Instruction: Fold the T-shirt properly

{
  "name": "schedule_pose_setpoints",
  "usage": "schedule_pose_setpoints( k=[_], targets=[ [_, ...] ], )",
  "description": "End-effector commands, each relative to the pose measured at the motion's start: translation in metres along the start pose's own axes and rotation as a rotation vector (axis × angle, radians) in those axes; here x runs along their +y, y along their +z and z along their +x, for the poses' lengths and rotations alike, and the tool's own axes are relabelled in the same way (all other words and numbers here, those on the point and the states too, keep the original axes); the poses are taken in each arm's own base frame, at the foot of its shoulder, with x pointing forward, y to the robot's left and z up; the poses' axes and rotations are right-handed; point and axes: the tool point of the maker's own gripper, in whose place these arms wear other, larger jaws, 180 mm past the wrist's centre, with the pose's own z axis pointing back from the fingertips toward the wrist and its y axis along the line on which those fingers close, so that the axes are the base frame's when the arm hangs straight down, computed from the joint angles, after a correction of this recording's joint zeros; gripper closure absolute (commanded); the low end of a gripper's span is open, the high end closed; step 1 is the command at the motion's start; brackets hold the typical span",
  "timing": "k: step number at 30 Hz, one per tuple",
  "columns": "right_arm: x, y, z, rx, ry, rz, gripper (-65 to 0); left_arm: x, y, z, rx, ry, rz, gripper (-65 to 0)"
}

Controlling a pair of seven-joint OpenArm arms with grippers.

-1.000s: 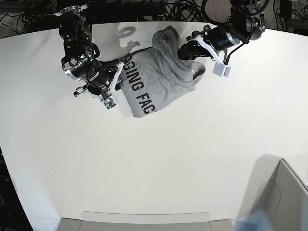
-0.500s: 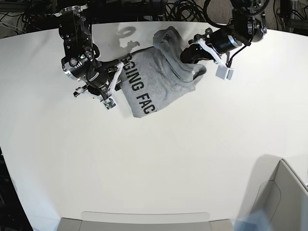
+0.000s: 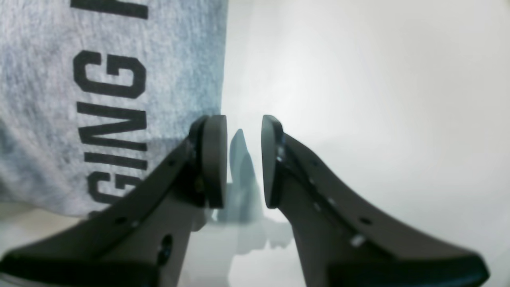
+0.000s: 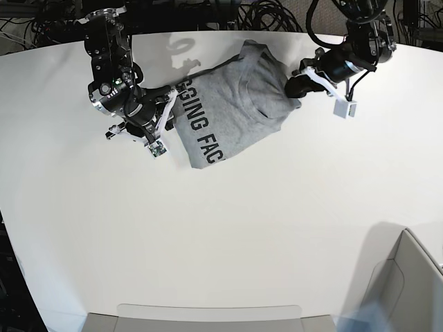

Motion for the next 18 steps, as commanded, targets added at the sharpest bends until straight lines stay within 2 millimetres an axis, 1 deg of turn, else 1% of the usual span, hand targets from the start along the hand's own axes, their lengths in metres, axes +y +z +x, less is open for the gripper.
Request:
schedule_pose_setpoints(
  k=[1, 3, 5, 6, 8, 10, 12, 13, 15, 16, 18],
  targets=[
    [-0.004, 0.003, 0.009, -0.032, 0.006, -0.012, -14.0, -0.002, 0.006, 0.01, -0.04, -0.01, -0.01, 0.0],
    [-0.004, 0.003, 0.009, -0.032, 0.006, -0.012, -14.0, 0.0, 0.007, 0.012, -0.046, -0.009, -0.003, 0.0],
    [-0.005, 0.004, 0.01, -0.035, 0.006, -0.014, -14.0, -0.002, 0.006, 0.015, -0.049, -0.016, -0.009, 0.0],
    [-0.005, 0.004, 0.01, -0.035, 0.006, -0.014, -14.0, -0.004, 0.005, 0.015, -0.034, -0.022, -0.014, 0.0],
    [-0.005, 0.004, 0.012, -0.038, 0.006, -0.014, -14.0, -0.007, 0.002, 0.009, 0.021, -0.035, -0.025, 0.0],
    [-0.005, 0.005, 0.014, -0.048, 0.007, -0.013, -14.0, -0.007, 0.003, 0.011, 0.041, -0.046, -0.023, 0.0],
    [-0.006, 0.006, 0.017, -0.055, 0.009, -0.016, -14.0, -0.007, 0.004, 0.012, 0.033, -0.046, -0.02, -5.8],
    [-0.008, 0.006, 0.023, -0.068, 0.014, -0.02, -14.0, -0.004, 0.006, 0.015, 0.018, -0.042, -0.012, -9.2],
    [-0.011, 0.007, 0.027, -0.077, 0.015, -0.027, -14.0, 0.01, 0.017, 0.024, -0.029, -0.017, 0.028, -12.7],
    [-0.013, 0.008, 0.032, -0.087, 0.017, -0.031, -13.9, 0.023, 0.028, 0.026, -0.053, 0.009, 0.066, -13.1],
    [-0.016, 0.009, 0.04, -0.105, 0.021, -0.039, -13.9, 0.039, 0.043, 0.034, -0.106, 0.041, 0.112, -12.5]
  ],
)
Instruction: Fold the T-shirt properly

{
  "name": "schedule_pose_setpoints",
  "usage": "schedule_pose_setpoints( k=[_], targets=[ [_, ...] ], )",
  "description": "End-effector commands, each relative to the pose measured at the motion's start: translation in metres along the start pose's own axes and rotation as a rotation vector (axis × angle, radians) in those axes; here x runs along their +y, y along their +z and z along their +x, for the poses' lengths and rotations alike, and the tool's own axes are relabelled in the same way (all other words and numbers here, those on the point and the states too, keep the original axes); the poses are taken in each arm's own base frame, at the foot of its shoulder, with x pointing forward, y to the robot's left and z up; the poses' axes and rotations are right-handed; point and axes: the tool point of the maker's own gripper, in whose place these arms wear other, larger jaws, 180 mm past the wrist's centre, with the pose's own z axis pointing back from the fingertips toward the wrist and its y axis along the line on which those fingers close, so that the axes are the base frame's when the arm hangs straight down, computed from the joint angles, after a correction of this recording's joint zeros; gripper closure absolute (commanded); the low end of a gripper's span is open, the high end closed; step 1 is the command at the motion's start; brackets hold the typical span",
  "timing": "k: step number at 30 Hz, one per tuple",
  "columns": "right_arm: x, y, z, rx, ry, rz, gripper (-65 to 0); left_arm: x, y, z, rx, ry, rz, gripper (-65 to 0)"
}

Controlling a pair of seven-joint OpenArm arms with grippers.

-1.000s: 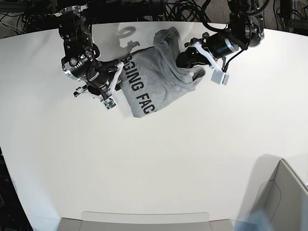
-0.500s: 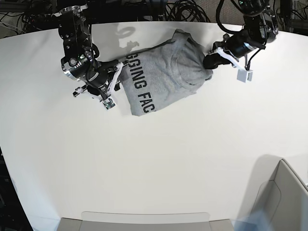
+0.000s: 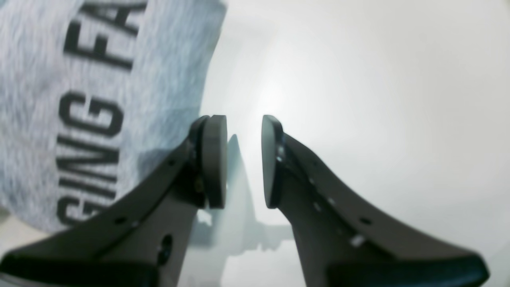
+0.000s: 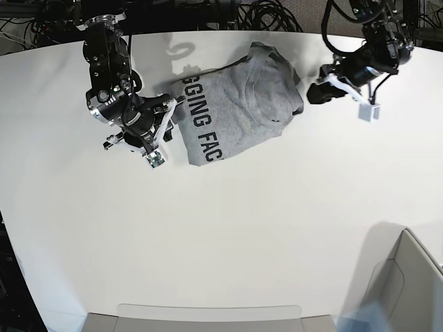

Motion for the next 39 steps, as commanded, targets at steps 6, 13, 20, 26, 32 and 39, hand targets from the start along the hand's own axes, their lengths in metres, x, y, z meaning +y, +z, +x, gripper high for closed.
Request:
schedule_pose_setpoints(
  k=[6, 13, 20, 26, 32, 39],
  targets=[
    [-0.012, 0.005, 0.024, -0.067, 0.012, -0.028, -9.4, 0.004, 0.032, 0.03, -0.132, -0.011, 0.011, -10.6],
    [-0.049, -0.007, -0.011, 0.024, -0.114, -0.089, 0.0, -0.11, -0.002, -0.021, 0.106, -0.133, -0.37, 0.0],
    [-0.061, -0.015, -0.05, 0.13, -0.149, -0.101, 0.0, -0.155, -0.021, -0.064, 0.279, -0.283, -0.483, 0.0],
    [-0.023, -0.031, -0.06, 0.194, -0.028, -0.004, 0.0, -0.157, -0.05, -0.114, 0.445, -0.547, -0.373, 0.0],
    [0.023, -0.038, -0.058, 0.207, 0.09, 0.094, 0.0, -0.131, -0.066, -0.133, 0.516, -0.583, -0.272, 0.0],
    [0.078, -0.04, -0.066, 0.232, 0.242, 0.213, 0.0, -0.082, -0.096, -0.125, 0.537, -0.58, -0.104, 0.0]
  ],
)
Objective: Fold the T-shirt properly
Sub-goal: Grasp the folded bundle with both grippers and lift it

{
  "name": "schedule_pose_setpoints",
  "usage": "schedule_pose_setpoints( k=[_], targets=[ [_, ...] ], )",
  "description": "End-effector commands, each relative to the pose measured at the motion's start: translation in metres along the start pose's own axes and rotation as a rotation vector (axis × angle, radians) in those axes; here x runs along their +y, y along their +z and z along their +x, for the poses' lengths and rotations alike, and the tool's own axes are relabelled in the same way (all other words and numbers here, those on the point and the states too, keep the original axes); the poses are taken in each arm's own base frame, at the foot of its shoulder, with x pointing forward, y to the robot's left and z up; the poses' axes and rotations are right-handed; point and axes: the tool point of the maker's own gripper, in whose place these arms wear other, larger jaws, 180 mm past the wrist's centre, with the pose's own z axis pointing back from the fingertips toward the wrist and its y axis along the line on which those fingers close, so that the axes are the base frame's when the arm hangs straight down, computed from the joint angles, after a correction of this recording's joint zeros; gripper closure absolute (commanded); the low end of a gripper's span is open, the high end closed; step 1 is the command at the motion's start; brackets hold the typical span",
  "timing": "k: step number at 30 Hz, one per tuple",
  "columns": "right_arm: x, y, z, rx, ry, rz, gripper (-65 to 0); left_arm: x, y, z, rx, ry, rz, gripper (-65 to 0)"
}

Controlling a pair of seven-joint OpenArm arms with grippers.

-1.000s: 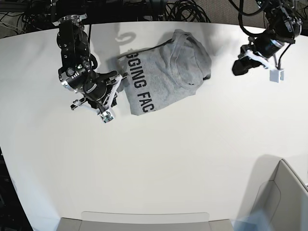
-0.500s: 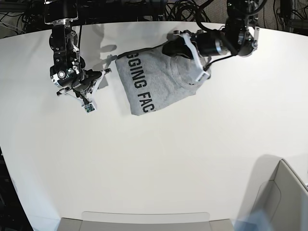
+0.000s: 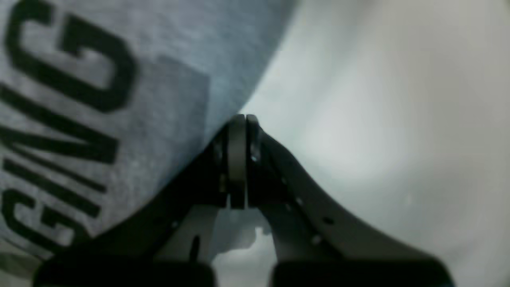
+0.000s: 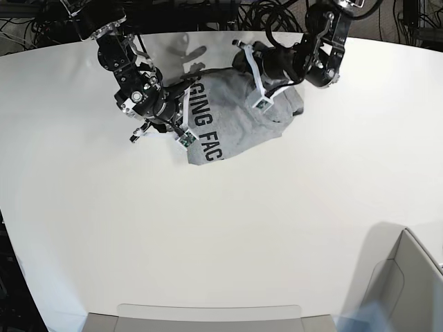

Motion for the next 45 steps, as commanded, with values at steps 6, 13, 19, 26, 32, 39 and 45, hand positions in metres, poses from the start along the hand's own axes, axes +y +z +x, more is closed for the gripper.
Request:
schedule_pose_setpoints(
  k=[6, 13, 19, 26, 32, 39, 45],
  targets=[
    [0.075, -0.004, -0.005, 0.031, 0.125, 0.194, 0.0, 0.089, 0.032, 0.006, -0.106, 0.209, 0.192, -1.5],
    [0.133, 0.001, 0.01, -0.063, 0.243, 0.307, 0.0, 0.156, 0.1, 0.082, -0.409, 0.298, 0.324, -1.7],
    [0.141, 0.021, 0.034, -0.185, 0.247, 0.319, 0.0, 0.16, 0.128, 0.119, -0.503, 0.249, 0.352, -1.7],
    [0.027, 0.055, 0.068, -0.342, -0.04, 0.064, 0.0, 0.144, 0.164, 0.112, -0.612, 0.222, 0.404, -1.5],
    [-0.007, 0.034, 0.072, -0.305, -0.115, 0.02, 0.0, 0.094, 0.138, 0.105, -0.552, 0.098, 0.335, -1.5],
    [0.01, -0.002, 0.097, -0.27, -0.192, 0.107, 0.0, 0.092, 0.081, 0.08, -0.357, 0.07, 0.334, -1.5],
    [0.042, -0.018, 0.123, -0.247, -0.108, 0.181, 0.0, 0.131, 0.069, 0.065, -0.254, 0.106, 0.433, -1.5]
  ],
)
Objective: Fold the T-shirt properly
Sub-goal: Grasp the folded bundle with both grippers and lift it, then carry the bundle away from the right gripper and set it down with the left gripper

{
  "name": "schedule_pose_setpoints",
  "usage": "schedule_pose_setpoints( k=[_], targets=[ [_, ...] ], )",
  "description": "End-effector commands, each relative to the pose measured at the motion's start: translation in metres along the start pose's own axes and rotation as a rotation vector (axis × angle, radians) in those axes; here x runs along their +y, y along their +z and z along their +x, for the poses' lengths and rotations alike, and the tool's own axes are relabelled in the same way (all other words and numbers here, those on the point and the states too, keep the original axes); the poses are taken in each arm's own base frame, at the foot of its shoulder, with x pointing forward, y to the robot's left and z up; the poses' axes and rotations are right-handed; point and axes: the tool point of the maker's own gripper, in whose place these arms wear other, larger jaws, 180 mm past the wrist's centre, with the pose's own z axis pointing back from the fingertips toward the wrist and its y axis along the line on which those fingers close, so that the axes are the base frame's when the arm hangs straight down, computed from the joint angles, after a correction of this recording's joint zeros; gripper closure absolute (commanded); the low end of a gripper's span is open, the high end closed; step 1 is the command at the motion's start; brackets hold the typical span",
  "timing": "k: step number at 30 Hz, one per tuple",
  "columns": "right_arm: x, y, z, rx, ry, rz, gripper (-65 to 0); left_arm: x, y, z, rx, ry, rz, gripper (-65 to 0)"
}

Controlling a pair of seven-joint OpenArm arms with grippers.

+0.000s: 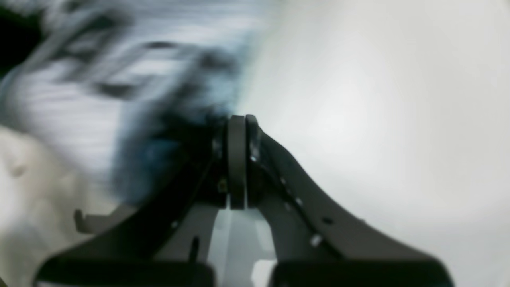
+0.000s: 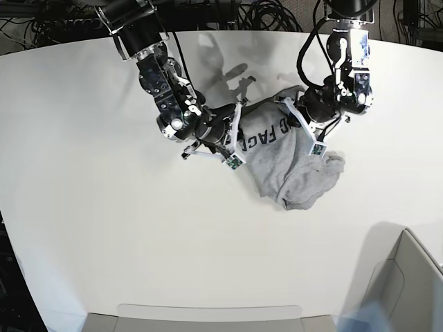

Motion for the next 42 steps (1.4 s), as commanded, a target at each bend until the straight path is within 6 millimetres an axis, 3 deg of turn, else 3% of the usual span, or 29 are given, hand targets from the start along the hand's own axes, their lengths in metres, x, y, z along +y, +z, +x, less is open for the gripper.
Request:
schedule_pose_setpoints(
  k=[1, 7, 11, 13, 17, 21, 24, 29, 32, 35, 38, 42],
  targets=[
    [0.005, -0.001, 0.018, -0.039, 0.013, 0.015, 0.0, 0.011, 0.002, 0.002, 0.001, -0.016, 0.046, -1.5],
    [0.046, -0.033, 0.05, -0.094, 0.014, 0.112, 0.0, 0.079, 0.026, 0.001, -0.018, 0.055, 0.205, -1.5],
    [0.072, -0.053, 0.056, -0.125, 0.1, 0.177, 0.0, 0.123, 0.042, -0.005, -0.008, 0.104, 0.289, -1.5],
    [0.08, -0.057, 0.062, -0.145, 0.059, 0.219, 0.0, 0.139, 0.047, 0.007, -0.045, 0.102, 0.319, -1.5],
    [0.076, -0.054, 0.075, -0.171, -0.076, 0.188, 0.0, 0.158, 0.058, 0.016, -0.075, 0.073, 0.363, -1.5],
    [0.053, -0.03, 0.071, -0.238, -0.144, 0.093, 0.0, 0.17, 0.077, 0.031, -0.156, 0.095, 0.402, -1.5],
    [0.028, 0.0, 0.061, -0.295, -0.163, 0.013, 0.0, 0.155, 0.09, 0.051, -0.259, 0.116, 0.394, -1.5],
    [-0.028, 0.051, 0.028, -0.353, -0.26, -0.143, 0.0, 0.1, 0.098, 0.084, -0.387, 0.069, 0.313, -1.5],
    [-0.058, 0.076, 0.005, -0.365, -0.336, -0.222, 0.0, 0.063, 0.076, 0.086, -0.351, -0.006, 0.227, -1.5],
    [-0.084, 0.095, -0.025, -0.296, -0.399, -0.29, 0.0, 0.036, 0.043, 0.072, -0.262, -0.042, 0.149, -1.5],
    [-0.095, 0.106, -0.045, -0.229, -0.445, -0.321, 0.0, 0.033, 0.017, 0.051, -0.172, -0.028, 0.118, -1.4],
    [-0.104, 0.116, -0.064, -0.181, -0.471, -0.351, 0.0, 0.062, 0.0, 0.031, -0.107, -0.003, 0.151, -1.2]
  ],
)
